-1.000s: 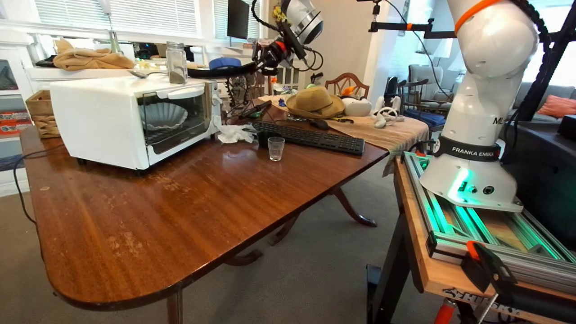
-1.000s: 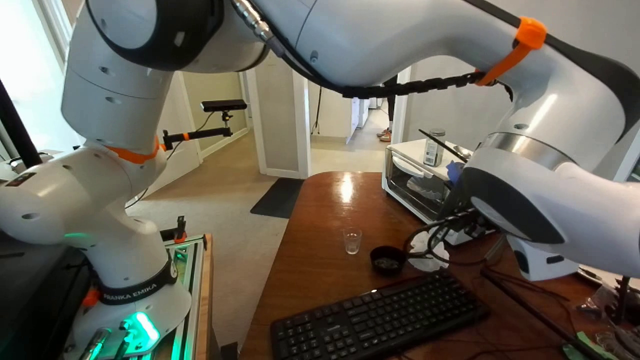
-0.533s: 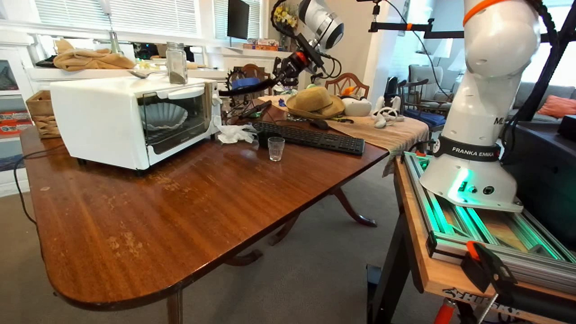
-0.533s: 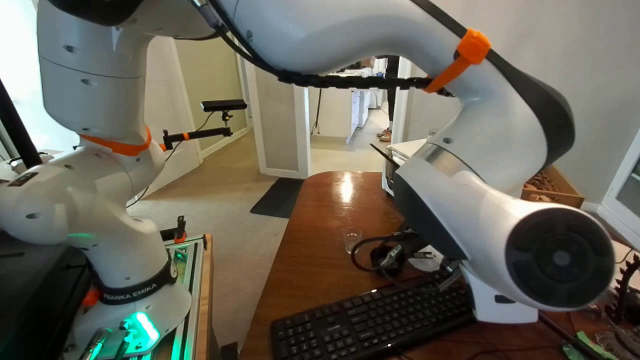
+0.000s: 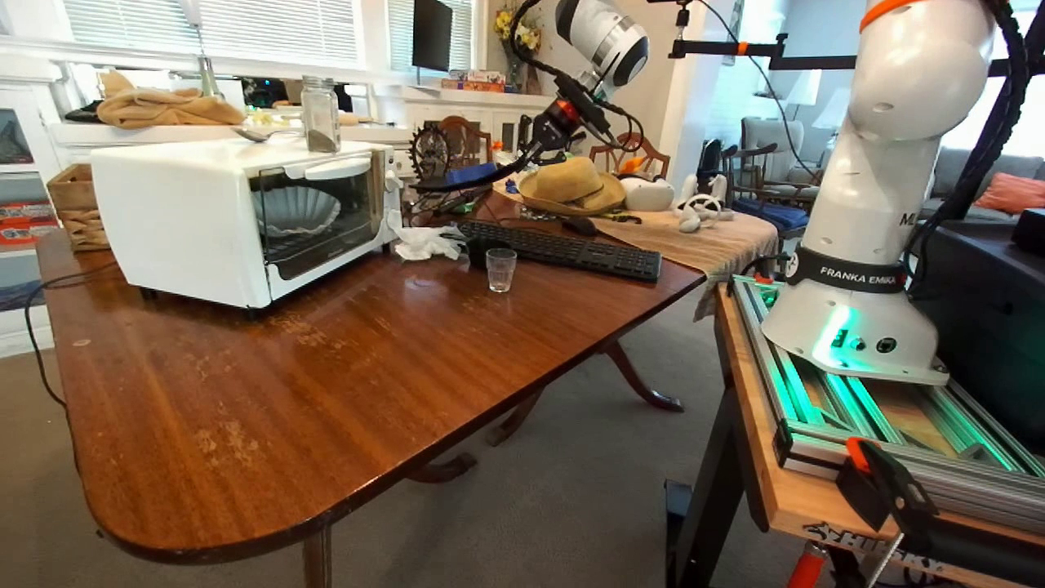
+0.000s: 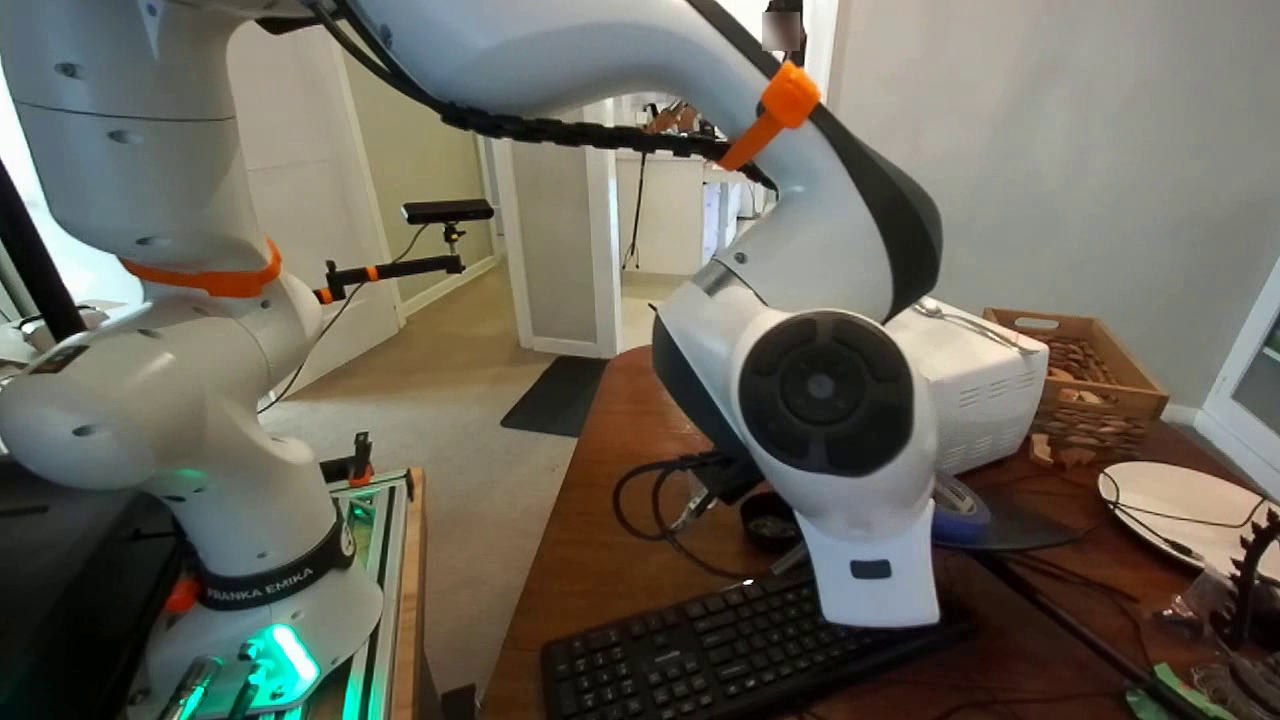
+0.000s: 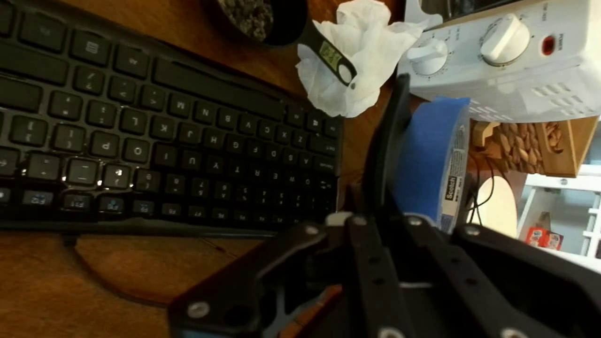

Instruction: Pick up the black object from the top of the oven and put it on the table

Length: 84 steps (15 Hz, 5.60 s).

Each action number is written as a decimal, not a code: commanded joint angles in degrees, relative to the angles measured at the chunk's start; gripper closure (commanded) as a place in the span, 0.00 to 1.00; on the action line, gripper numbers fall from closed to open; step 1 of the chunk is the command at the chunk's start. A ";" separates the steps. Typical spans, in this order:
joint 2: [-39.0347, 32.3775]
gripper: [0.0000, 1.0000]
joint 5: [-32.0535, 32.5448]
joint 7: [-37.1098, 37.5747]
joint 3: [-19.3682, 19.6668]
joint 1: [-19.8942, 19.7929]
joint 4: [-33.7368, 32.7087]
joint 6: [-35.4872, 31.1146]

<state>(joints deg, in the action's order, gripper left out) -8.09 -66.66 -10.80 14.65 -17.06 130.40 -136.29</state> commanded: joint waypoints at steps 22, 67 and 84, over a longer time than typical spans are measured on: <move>25.39 0.98 -27.31 -22.61 -5.02 5.87 24.14 -22.25; 13.96 0.98 -39.65 -40.72 1.35 37.07 27.61 -16.29; 12.98 0.98 4.72 -51.03 -0.93 10.63 27.08 0.47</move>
<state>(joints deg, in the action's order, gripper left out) 3.40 -65.71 -60.27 14.72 -3.40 157.48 -139.14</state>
